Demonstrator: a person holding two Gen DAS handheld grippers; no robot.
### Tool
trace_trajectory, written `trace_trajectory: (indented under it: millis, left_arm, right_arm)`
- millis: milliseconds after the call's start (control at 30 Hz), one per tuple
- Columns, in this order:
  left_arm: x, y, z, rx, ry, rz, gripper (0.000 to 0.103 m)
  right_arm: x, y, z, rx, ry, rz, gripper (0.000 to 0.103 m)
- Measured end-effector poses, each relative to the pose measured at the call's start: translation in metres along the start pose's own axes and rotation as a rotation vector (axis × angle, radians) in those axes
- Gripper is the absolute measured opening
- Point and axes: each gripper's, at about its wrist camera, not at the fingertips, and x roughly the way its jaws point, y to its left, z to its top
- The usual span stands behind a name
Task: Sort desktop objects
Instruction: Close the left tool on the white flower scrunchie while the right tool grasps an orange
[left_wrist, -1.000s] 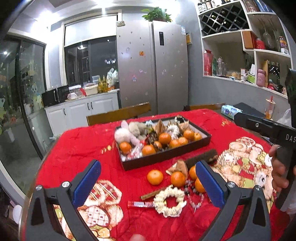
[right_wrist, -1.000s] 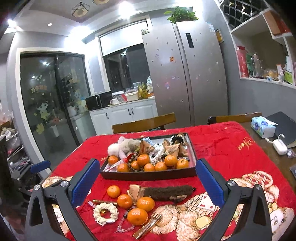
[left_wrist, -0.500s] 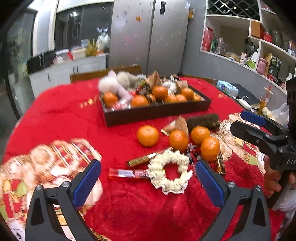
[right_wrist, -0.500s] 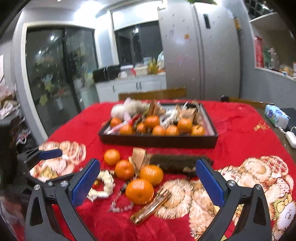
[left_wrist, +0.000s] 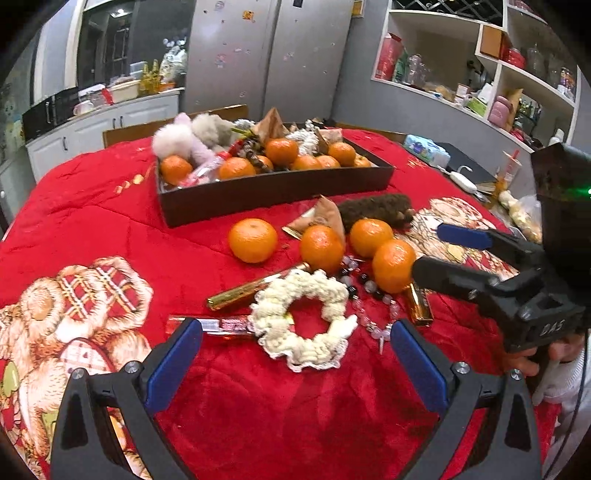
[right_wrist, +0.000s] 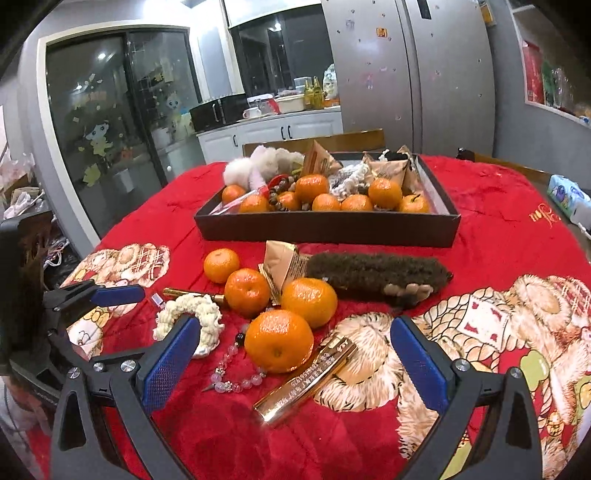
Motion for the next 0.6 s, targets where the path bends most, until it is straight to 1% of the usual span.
trace_trajectory:
  millis: [33, 67, 100, 133, 200, 233, 300, 400, 467, 600]
  left_arm:
    - [0.001, 0.0, 0.0, -0.002, 0.006, -0.01, 0.097]
    - [0.003, 0.0, -0.001, -0.004, 0.015, -0.023, 0.09]
    - [0.005, 0.0, -0.001, -0.002, 0.026, -0.034, 0.089]
    - [0.005, -0.002, -0.002, 0.004, 0.023, -0.032, 0.088]
    - [0.005, -0.004, -0.002, 0.019, 0.023, -0.053, 0.082]
    - [0.005, -0.006, -0.002, 0.027, 0.026, -0.057, 0.082]
    - [0.006, -0.01, -0.002, 0.042, 0.029, -0.055, 0.081]
    - [0.006, -0.012, -0.002, 0.052, 0.031, -0.051, 0.076]
    - [0.006, -0.011, -0.002, 0.051, 0.031, -0.05, 0.065]
    - [0.006, -0.012, -0.002, 0.056, 0.031, -0.024, 0.064]
  right_arm:
    - [0.002, 0.0, -0.002, 0.002, 0.007, 0.005, 0.103]
    - [0.004, 0.001, -0.003, 0.001, 0.018, 0.008, 0.103]
    - [0.007, 0.002, -0.004, -0.002, 0.04, 0.01, 0.102]
    - [0.012, 0.002, -0.005, -0.001, 0.064, 0.015, 0.097]
    - [0.017, 0.001, -0.007, 0.012, 0.094, 0.023, 0.09]
    - [0.018, 0.0, -0.007, 0.019, 0.104, 0.025, 0.087]
    - [0.022, -0.004, -0.009, 0.044, 0.127, 0.038, 0.084]
    - [0.024, -0.01, -0.01, 0.08, 0.14, 0.053, 0.079]
    - [0.024, -0.011, -0.011, 0.088, 0.136, 0.056, 0.077]
    - [0.024, -0.009, -0.011, 0.081, 0.14, 0.047, 0.069]
